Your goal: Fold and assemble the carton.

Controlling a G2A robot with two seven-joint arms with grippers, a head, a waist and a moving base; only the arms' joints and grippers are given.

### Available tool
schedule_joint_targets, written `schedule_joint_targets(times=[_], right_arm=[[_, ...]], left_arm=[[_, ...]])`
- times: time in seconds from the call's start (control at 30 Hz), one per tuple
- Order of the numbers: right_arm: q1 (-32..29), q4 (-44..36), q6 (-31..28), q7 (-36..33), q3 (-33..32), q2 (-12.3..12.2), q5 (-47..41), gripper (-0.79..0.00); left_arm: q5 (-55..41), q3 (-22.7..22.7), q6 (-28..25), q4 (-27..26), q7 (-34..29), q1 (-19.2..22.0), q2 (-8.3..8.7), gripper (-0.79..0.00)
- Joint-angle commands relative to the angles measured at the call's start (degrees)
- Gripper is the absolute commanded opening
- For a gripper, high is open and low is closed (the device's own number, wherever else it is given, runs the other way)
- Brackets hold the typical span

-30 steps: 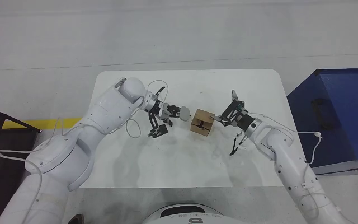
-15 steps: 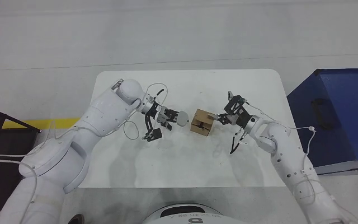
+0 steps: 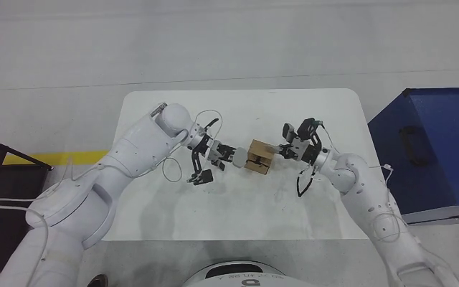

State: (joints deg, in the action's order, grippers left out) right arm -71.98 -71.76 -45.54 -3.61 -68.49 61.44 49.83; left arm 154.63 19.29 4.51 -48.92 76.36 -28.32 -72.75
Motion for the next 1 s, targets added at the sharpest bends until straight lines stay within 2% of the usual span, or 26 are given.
schedule_joint_targets(times=[0.0, 0.07, 0.23, 0.43, 0.83, 0.97], right_arm=[[0.57, 1.0, -0.93, -0.64, 0.61, 0.16, -1.08, -0.215], [1.26, 2.05, -1.36, -1.43, 1.22, 0.3, -1.36, -0.259], [2.21, 3.96, -1.7, -2.03, 2.79, 0.74, -1.57, -0.243], [3.24, 6.98, -4.7, -2.2, 3.89, 1.19, -5.6, -0.228], [4.78, 10.31, -5.44, -2.22, 5.02, 1.94, -10.1, -0.299], [4.84, 10.42, -4.76, -1.79, 5.07, 2.06, -9.84, -0.302]], left_arm=[[0.43, -0.13, -0.54, 0.33, -0.76, 0.2, -0.2, 0.0], [0.48, -0.28, -0.75, 0.37, -0.72, 0.23, -0.4, 0.0], [-0.24, 0.05, 0.25, 1.68, 1.24, 0.4, -0.35, 0.0], [0.83, -0.19, 0.03, 2.42, 0.47, 0.13, -0.32, 0.0], [3.16, -1.91, -1.88, 0.84, -1.4, -0.37, -1.52, 0.0], [-4.45, 0.97, -0.76, 2.82, 0.56, -0.67, -1.44, 0.0]])
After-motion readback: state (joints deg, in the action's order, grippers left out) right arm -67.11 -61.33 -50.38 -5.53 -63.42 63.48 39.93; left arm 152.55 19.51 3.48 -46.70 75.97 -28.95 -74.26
